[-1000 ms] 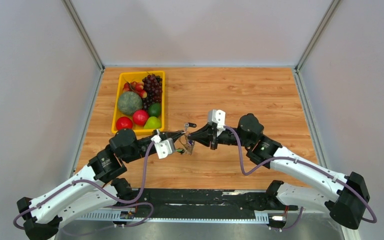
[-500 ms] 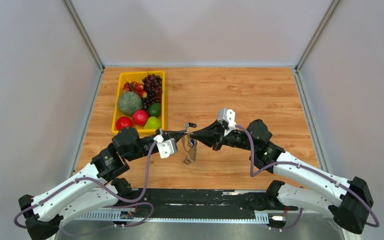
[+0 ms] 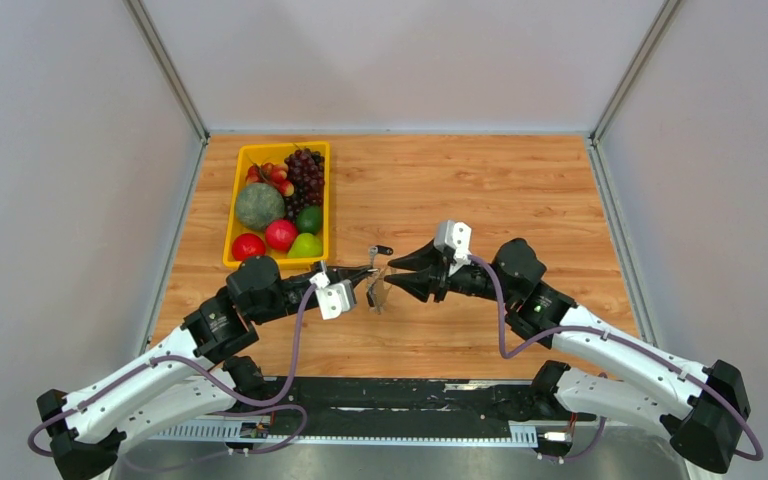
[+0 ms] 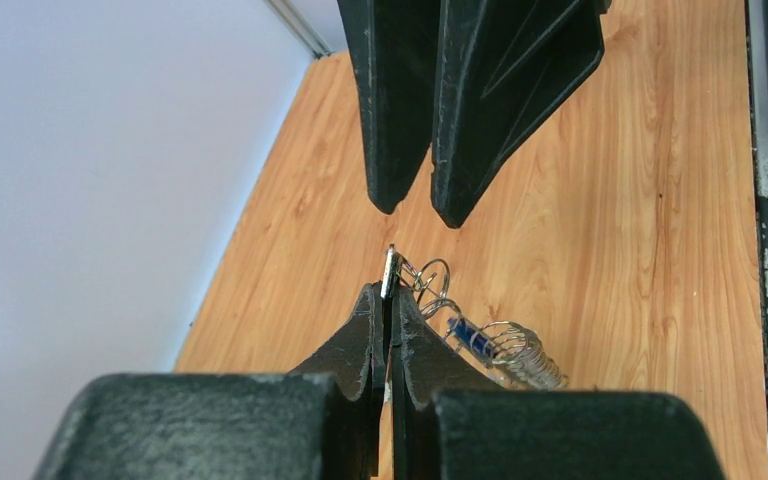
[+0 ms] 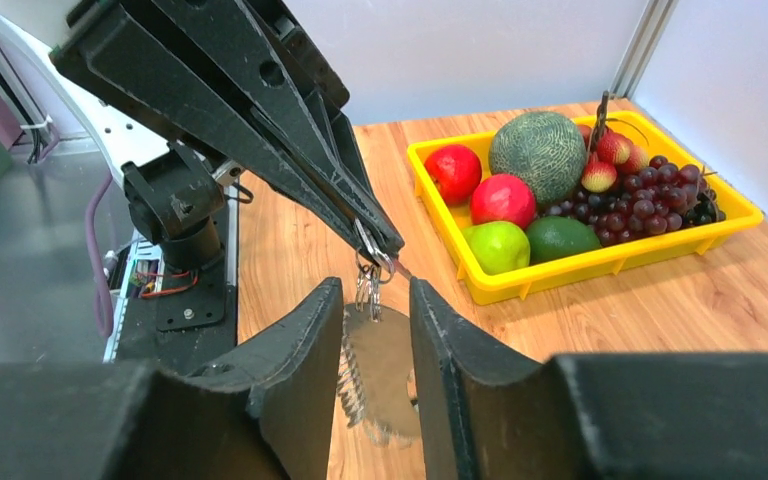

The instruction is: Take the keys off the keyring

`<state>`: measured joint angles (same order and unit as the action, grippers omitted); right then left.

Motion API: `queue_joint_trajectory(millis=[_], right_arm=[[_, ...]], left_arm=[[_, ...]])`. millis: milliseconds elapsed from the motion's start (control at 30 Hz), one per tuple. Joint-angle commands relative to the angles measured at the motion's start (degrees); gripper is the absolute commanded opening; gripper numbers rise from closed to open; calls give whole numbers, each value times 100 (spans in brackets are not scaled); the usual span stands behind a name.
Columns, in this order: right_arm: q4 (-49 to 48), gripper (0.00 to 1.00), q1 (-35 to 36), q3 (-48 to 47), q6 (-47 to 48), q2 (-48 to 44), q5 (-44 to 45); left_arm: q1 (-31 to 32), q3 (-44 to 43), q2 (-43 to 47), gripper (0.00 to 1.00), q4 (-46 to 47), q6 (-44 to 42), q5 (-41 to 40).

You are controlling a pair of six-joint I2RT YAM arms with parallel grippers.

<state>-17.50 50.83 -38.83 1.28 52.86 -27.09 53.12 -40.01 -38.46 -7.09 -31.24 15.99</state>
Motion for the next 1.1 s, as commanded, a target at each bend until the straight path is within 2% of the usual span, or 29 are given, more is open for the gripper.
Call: queue_joint_trajectory(millis=[0, 167, 533, 700, 767, 867, 1067], right_arm=[[263, 33, -10, -300, 320, -48, 2], [445, 26, -11, -476, 434, 161, -169], [458, 24, -5, -722, 328, 666, -604], [458, 12, -4, -740, 356, 723, -644], [487, 10, -5, -740, 356, 742, -674], [529, 11, -3, -734, 356, 764, -667], [606, 25, -4, -680, 381, 754, -586]], left_arm=[[20, -42, 110, 0, 240, -75, 116], [22, -42, 109, 0, 235, -75, 136], [16, -42, 129, 0, 234, -75, 149], [20, -38, 159, 0, 238, -74, 148], [18, -35, 181, 0, 252, -80, 129], [18, -26, 208, 0, 277, -77, 52], [21, 39, 321, 0, 365, -83, -54]])
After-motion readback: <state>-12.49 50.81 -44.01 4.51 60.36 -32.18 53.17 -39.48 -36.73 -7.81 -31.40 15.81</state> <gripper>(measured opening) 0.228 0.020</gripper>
